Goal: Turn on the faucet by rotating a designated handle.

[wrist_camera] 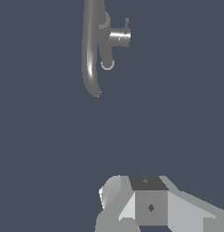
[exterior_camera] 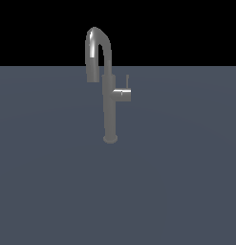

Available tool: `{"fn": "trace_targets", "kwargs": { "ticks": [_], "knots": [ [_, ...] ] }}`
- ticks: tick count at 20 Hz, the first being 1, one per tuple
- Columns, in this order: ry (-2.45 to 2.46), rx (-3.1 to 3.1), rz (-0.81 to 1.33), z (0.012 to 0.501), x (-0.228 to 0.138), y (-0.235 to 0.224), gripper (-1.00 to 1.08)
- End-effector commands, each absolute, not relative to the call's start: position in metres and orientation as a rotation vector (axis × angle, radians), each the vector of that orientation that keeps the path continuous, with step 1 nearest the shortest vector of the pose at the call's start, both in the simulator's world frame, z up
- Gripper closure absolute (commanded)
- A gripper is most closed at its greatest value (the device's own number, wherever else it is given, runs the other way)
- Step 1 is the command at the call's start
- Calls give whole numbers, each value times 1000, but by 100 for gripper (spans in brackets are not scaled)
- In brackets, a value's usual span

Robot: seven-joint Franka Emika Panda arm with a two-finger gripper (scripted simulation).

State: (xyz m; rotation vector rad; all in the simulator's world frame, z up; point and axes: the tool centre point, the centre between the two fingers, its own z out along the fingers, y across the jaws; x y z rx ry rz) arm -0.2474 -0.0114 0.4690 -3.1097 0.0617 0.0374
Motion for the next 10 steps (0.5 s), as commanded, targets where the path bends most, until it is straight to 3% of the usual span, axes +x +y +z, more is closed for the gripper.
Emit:
{"fn": "trace_targets", "kwargs": {
  "ticks": [1,10],
  "knots": [
    [62,-3110,37,469,-247,-11,108],
    [110,-3077,81,468,-237,-9,108]
  ]
}}
